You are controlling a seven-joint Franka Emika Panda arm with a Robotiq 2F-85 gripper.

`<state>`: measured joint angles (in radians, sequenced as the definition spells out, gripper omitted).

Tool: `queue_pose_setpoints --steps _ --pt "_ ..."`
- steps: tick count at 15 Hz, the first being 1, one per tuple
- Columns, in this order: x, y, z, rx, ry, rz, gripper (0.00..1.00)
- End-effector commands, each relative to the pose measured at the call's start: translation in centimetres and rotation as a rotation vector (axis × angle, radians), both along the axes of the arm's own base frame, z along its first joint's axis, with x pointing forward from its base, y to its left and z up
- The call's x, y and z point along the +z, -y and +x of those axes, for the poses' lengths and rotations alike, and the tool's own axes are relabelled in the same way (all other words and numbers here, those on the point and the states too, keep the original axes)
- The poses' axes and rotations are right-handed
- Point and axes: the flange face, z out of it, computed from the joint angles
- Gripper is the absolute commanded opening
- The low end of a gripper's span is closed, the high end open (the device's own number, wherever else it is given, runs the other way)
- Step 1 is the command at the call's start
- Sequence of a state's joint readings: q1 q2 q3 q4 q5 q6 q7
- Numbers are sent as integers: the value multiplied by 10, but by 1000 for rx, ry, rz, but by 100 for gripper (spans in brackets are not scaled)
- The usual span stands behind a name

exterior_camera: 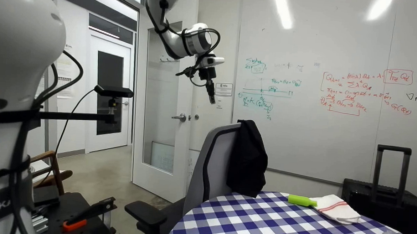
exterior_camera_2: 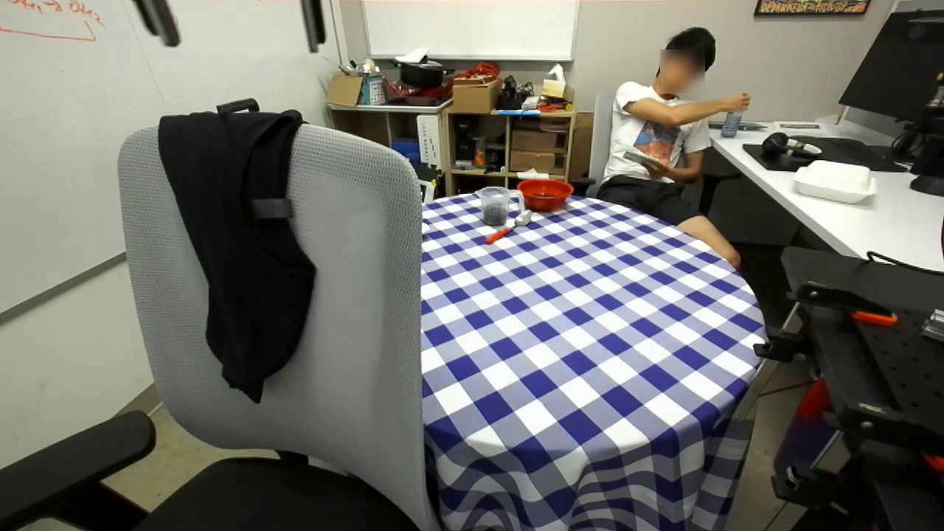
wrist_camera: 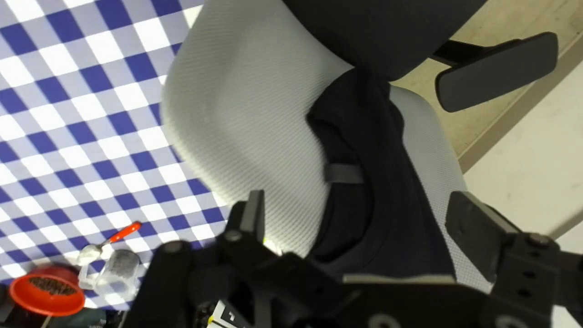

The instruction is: Put the black cloth on the chair

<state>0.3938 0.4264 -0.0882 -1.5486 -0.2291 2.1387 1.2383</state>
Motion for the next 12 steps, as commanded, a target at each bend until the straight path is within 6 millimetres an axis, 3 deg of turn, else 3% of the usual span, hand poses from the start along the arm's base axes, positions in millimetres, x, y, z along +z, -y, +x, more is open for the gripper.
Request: queue_pose_setpoints --steps 1,7,12 --pt "25 70 -39 115 -84 -66 100" --pt "20 192 -112 206 -230 -207 100" --pt "8 269 -182 301 -164 24 100"
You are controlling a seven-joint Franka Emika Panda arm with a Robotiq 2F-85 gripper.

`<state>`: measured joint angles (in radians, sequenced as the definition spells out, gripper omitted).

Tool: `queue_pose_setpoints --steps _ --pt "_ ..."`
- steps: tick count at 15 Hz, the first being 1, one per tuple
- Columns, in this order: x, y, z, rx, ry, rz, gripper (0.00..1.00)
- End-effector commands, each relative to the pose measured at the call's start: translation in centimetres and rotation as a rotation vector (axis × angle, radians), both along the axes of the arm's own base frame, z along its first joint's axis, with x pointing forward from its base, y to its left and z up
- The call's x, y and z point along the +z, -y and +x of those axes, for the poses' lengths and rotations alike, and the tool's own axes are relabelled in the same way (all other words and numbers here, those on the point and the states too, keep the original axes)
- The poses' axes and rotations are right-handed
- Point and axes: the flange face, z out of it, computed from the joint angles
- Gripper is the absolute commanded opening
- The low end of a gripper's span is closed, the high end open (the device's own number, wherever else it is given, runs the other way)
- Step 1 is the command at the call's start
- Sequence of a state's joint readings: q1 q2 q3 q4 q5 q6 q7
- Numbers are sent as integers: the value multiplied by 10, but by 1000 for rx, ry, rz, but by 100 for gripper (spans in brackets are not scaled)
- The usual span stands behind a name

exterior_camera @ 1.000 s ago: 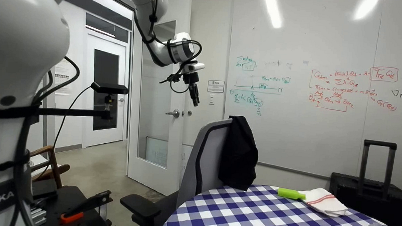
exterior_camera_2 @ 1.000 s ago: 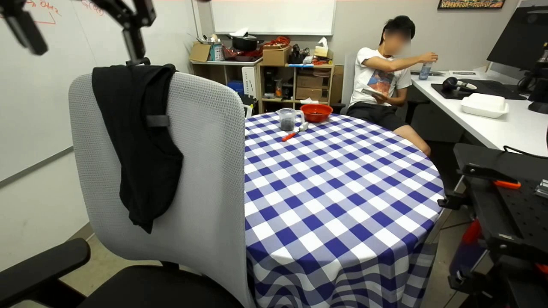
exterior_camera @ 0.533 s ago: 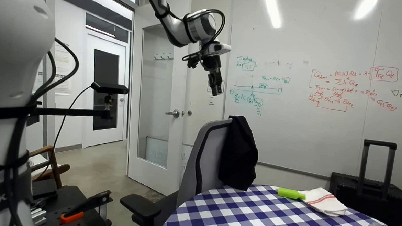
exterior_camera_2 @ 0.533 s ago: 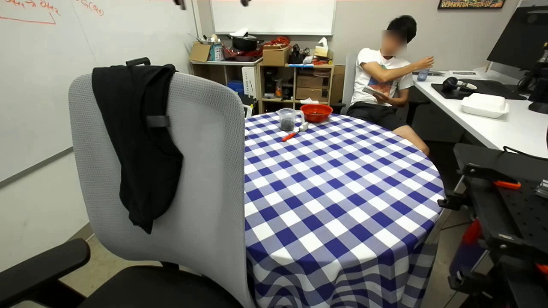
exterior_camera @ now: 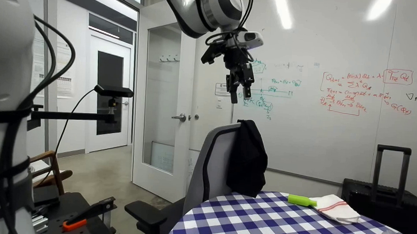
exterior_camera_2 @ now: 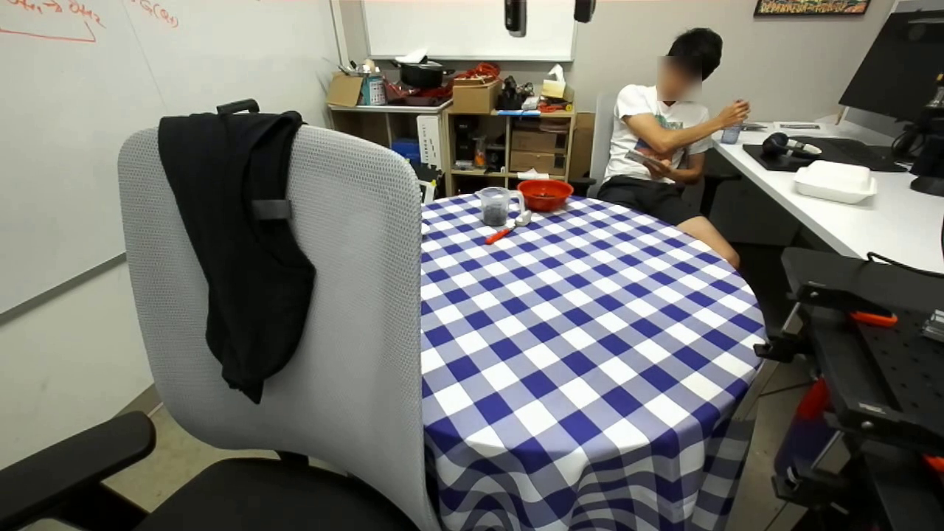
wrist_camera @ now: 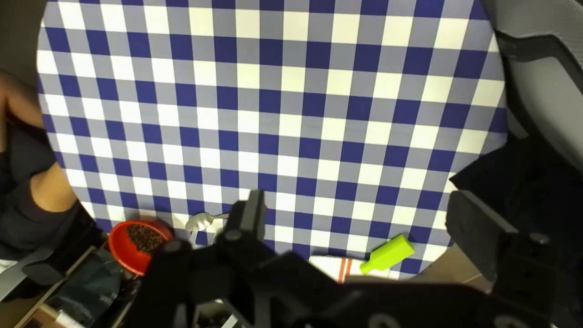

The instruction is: Put the black cloth on the chair

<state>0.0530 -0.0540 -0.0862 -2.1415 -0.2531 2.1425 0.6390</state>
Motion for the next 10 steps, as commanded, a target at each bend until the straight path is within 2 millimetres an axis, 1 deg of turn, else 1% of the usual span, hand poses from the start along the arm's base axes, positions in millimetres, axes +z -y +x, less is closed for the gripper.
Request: queue_pose_setpoints --steps 1,4,5,6,7,8,9,10 --pt "-7 48 -67 53 51 174 100" --pt "-25 91 -121 79 20 273 100" --pt "-30 106 -141 72 1 272 100" --pt "-35 119 -154 12 -19 237 100" --pt "-32 110 -121 33 -19 241 100" --pt "-36 121 -136 10 -23 242 100" --pt "-38 126 -146 -1 -23 245 100" --pt "-38 126 -150 -4 -21 246 100"
